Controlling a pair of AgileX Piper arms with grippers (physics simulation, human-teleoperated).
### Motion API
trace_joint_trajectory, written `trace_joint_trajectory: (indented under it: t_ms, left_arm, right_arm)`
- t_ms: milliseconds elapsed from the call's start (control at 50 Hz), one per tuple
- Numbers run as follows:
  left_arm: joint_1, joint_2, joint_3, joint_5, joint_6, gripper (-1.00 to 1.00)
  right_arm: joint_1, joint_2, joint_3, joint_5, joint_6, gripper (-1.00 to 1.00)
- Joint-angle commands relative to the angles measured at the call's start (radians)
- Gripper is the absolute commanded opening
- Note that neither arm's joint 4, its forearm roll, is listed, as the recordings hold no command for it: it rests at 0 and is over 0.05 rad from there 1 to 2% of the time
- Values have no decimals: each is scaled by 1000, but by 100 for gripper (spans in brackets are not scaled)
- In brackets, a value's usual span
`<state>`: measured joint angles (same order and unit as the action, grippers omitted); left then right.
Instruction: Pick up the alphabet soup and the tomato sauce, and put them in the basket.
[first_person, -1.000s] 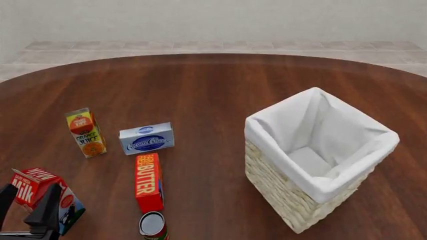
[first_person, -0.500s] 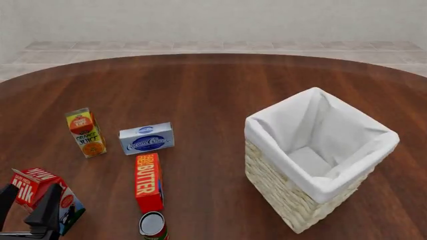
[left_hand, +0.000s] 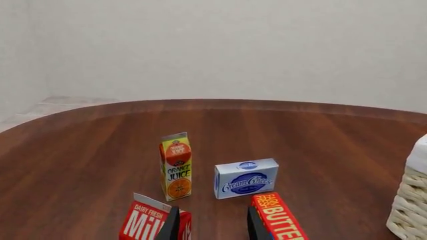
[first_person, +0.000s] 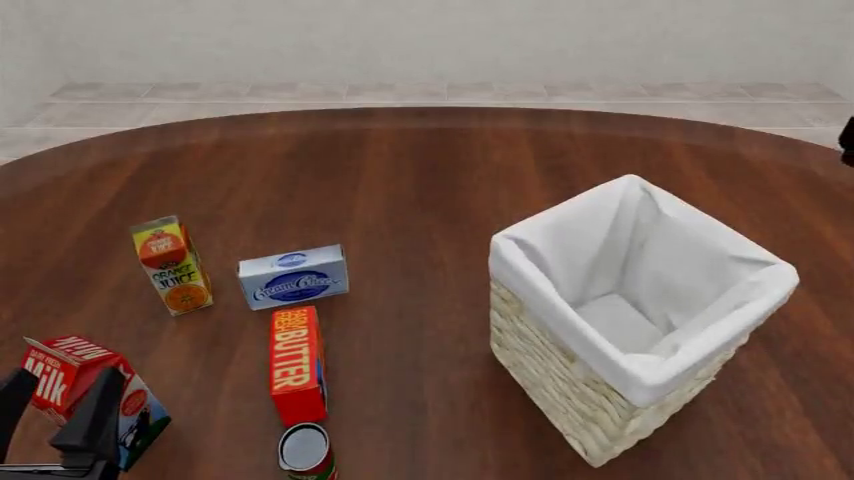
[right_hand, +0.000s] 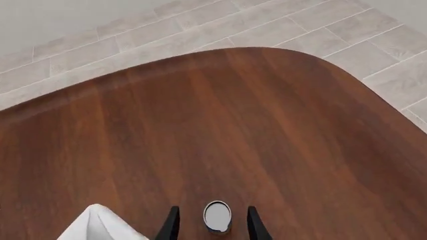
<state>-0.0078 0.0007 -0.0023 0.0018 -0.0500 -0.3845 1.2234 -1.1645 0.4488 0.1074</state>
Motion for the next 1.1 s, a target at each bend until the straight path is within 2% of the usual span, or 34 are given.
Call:
trace_joint_trajectory:
  t_ms: [20,120,220,240,260,300,320,420,440,460,500,520,540,580,600,620,660,680,700,820,900,920,1000,1100]
  left_arm:
    - [1,0,0,2,0,100]
    - [3,0,0,2,-2,100]
    - [4,1,0,2,-3,100]
    - [4,1,0,2,-3,100]
    - [4,0,0,2,-4,100]
    - [6,0,0,1,-5,100]
    - [7,0,0,1,-5,100]
    - [7,0,0,0,-7,100]
    - [7,0,0,0,-6,100]
    - [7,0,0,-1,-6,100]
    - [6,0,0,0,-6,100]
    - [6,0,0,0,-6,100]
    - [7,0,0,-1,-11,100]
    - [7,0,0,-1,-11,100]
    - [7,0,0,-1,-10,100]
    - [8,0,0,-1,-10,100]
    - [8,0,0,-2,-10,100]
    - [7,0,0,-2,-10,100]
    - [7,0,0,-2,-10,100]
    - [8,1,0,-1,-14,100]
    - [8,1,0,-1,-14,100]
    - [8,1,0,0,-14,100]
    - [8,1,0,0,-15,100]
    - [9,1,-1,0,-18,100]
  right_arm:
    - [1,79,-36,45,40,100]
    - [-44,117,-52,62,11,100]
    - [-50,153,-64,81,23,100]
    - [-30,159,-60,84,53,100]
    - [-20,166,-60,89,59,100]
    - [-34,198,-67,103,49,100]
    - [-61,205,-69,102,23,100]
    - [-59,216,-71,101,41,100]
    - [-14,216,-61,100,90,100]
    - [8,221,-60,106,102,100]
    - [47,222,-46,108,164,100]
    - [54,238,-50,127,156,100]
    - [55,237,-57,129,125,100]
    - [-7,255,-74,139,61,100]
    - [-24,266,-78,146,55,100]
    - [-7,285,-76,161,89,100]
    - [41,305,-71,181,117,100]
    - [37,309,-75,183,111,100]
    - [12,328,-89,199,67,100]
    - [93,354,-64,209,126,100]
    - [79,377,-73,224,107,100]
    - [60,376,-82,227,76,100]
    - [58,382,-86,231,80,100]
    - [20,399,-103,232,57,100]
